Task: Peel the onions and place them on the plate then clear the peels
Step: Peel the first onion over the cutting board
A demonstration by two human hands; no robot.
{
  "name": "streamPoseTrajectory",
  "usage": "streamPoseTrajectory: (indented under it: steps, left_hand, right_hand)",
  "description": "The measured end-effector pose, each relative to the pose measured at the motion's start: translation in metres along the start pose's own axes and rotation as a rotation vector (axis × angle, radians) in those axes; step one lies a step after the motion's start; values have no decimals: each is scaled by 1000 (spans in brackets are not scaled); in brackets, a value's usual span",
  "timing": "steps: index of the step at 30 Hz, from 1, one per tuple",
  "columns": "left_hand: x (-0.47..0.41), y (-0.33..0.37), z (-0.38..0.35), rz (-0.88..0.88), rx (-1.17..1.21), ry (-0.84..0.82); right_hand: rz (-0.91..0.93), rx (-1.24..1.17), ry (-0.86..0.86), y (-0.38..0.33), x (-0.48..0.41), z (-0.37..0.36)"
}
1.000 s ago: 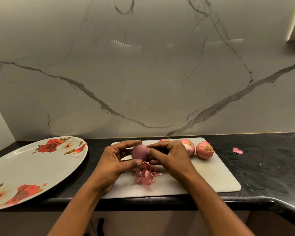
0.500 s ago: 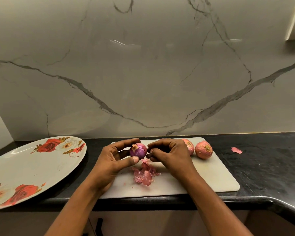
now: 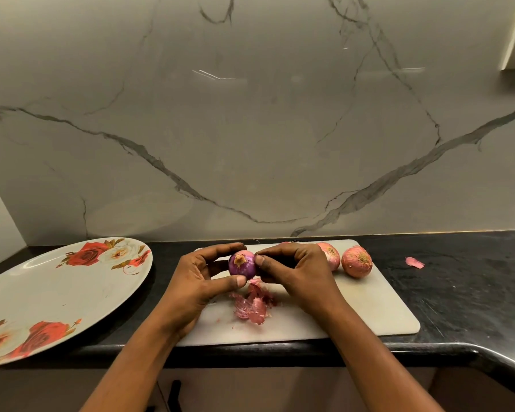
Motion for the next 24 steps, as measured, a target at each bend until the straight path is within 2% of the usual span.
streamPoseTrajectory:
  steps: [9,17,24]
  left_hand:
    - [0,-1,0,5,-12,-1]
    - [2,-2,-6,-5,-7,-83]
    - [0,-1,-1,3,43,-31]
  right_hand:
    - [-61,12,84,9,-3,9]
    - [-64,-7,-5,5,2,-1]
    - [-67,-58,-33,1,3,-3]
Point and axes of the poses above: each hand's wrist, its own x-axis away from the middle knuckle, its own z-axis out of the back of the hand, y = z × x, the point moved 10 cm from there along -x, towards the middle knuckle, and after that the axes turned 8 degrees about y, right-handed, at the moved point
